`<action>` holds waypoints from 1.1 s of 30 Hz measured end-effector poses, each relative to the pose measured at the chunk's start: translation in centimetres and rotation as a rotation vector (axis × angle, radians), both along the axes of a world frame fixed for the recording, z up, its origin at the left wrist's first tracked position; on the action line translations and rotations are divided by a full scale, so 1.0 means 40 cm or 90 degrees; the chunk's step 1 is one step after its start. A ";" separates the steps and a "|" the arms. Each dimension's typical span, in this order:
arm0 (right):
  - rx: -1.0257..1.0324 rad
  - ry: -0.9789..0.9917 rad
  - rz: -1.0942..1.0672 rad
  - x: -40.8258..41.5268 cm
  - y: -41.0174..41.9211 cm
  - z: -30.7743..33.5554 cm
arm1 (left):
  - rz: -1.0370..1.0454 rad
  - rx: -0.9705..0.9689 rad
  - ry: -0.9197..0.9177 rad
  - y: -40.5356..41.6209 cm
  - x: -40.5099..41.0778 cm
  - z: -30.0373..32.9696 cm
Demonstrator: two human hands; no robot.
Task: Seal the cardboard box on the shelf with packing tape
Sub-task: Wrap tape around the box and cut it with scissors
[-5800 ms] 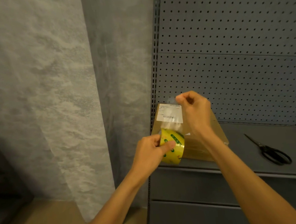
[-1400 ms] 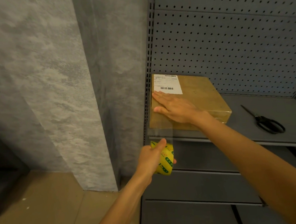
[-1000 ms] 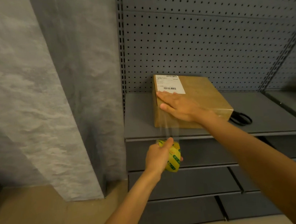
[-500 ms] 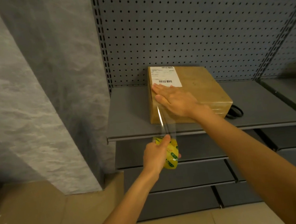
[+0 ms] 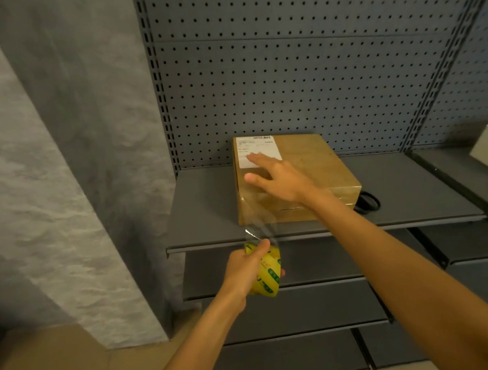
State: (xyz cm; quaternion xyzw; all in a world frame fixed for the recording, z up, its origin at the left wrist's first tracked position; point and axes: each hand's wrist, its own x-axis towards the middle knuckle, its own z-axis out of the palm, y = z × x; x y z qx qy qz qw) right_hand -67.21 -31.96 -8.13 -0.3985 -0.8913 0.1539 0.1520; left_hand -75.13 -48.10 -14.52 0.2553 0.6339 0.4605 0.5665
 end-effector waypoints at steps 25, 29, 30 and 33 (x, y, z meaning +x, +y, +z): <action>-0.114 0.030 -0.480 0.407 0.086 -0.130 | 0.108 -0.016 0.070 0.013 0.039 -0.035; -0.129 -0.009 -0.485 0.409 0.091 -0.126 | 0.111 -0.015 0.075 0.013 0.035 -0.040; -0.128 -0.020 -0.486 0.410 0.093 -0.125 | 0.114 -0.013 0.077 0.014 0.036 -0.040; -0.118 -0.032 -0.492 0.415 0.095 -0.126 | 0.121 -0.011 0.091 0.017 0.042 -0.040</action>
